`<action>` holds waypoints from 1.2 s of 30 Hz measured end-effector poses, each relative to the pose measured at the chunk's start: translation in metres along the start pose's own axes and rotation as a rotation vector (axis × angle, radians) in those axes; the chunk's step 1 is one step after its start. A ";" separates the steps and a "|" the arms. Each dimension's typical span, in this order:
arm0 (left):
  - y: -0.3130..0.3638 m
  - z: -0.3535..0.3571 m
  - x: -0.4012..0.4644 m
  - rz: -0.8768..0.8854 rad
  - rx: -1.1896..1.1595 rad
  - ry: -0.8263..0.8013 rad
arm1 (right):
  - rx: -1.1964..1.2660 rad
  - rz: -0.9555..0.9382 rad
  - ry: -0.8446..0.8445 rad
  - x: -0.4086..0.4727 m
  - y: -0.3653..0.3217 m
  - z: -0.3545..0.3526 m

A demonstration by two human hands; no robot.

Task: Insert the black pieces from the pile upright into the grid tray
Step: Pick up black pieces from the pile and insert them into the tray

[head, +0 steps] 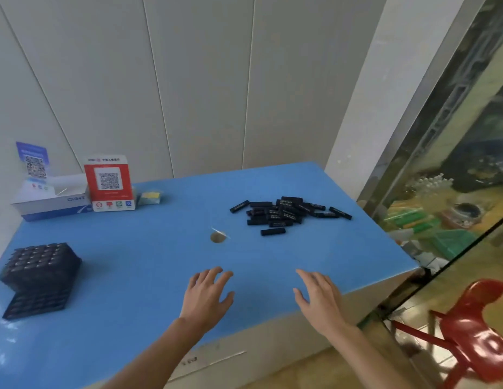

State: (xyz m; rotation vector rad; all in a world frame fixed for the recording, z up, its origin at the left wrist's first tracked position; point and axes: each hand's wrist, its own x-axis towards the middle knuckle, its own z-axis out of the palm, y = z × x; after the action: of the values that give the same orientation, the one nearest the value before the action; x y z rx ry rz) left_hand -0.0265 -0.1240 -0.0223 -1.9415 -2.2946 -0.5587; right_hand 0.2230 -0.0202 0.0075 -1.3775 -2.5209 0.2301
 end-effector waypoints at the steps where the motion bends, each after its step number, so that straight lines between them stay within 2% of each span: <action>1: 0.004 0.005 0.007 0.004 -0.001 -0.005 | 0.000 0.017 0.002 0.003 0.009 0.001; 15: 0.040 0.074 0.155 0.026 -0.063 -0.051 | -0.031 0.051 -0.101 0.133 0.085 -0.005; 21: 0.045 0.098 0.194 0.047 -0.163 -0.183 | -0.020 0.049 -0.154 0.189 0.099 0.003; 27: 0.045 0.106 0.217 0.137 -0.036 -0.214 | 0.002 -0.038 -0.176 0.232 0.111 0.015; 33: 0.050 0.107 0.215 0.101 -0.045 -0.184 | 0.078 -0.154 -0.200 0.255 0.116 0.032; 36: 0.058 0.100 0.214 -0.024 -0.061 -0.201 | 0.070 -0.207 -0.206 0.258 0.119 0.039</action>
State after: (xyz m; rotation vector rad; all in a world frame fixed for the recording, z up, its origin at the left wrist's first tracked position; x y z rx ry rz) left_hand 0.0054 0.1161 -0.0399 -2.0884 -2.4486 -0.4597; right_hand 0.1732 0.2602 -0.0219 -1.1074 -2.7693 0.4343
